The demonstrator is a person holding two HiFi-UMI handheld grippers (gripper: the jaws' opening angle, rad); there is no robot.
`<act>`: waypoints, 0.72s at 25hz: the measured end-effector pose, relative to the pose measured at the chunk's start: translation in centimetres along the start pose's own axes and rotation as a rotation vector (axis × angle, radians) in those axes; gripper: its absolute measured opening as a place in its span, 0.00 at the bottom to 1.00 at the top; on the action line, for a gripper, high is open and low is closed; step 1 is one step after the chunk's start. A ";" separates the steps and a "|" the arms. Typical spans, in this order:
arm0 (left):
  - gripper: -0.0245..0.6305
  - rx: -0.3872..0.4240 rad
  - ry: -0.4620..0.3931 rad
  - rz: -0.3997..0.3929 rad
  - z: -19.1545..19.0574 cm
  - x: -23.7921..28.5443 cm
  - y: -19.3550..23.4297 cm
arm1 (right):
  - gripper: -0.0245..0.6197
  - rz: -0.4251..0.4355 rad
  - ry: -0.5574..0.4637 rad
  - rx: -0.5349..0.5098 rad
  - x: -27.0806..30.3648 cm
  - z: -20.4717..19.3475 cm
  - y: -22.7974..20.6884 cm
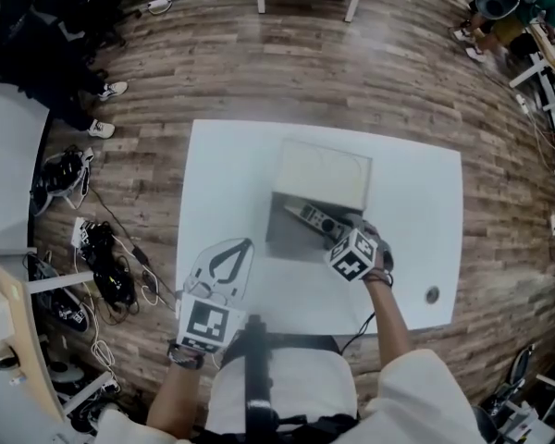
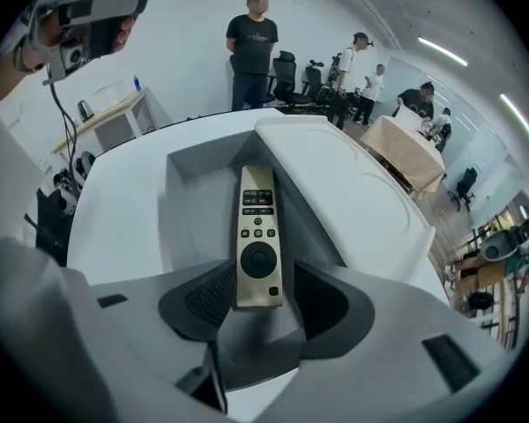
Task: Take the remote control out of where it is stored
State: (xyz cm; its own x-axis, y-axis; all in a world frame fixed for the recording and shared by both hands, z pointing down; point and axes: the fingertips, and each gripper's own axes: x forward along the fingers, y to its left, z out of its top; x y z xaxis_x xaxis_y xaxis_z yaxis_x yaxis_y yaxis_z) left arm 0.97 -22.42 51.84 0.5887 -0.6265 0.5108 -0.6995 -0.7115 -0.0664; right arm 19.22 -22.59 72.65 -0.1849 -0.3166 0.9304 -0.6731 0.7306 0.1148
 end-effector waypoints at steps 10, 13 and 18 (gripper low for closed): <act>0.03 -0.039 0.014 0.025 -0.6 0.7 0.1 | 0.34 0.064 0.062 -0.135 1.5 0.1 1.0; 0.03 -0.045 0.023 0.018 -0.7 0.8 0.1 | 0.34 0.065 0.065 -0.149 1.3 1.1 0.9; 0.03 -0.055 0.030 0.011 -1.0 0.6 0.0 | 0.34 0.058 0.099 -0.187 1.6 1.1 1.1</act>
State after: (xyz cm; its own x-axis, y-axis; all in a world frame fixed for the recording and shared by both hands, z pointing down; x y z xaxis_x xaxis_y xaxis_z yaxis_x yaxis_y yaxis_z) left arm 0.94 -22.48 52.98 0.5686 -0.6239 0.5361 -0.7278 -0.6853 -0.0256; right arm 17.40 -22.96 73.89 -0.1418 -0.2163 0.9660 -0.5171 0.8483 0.1140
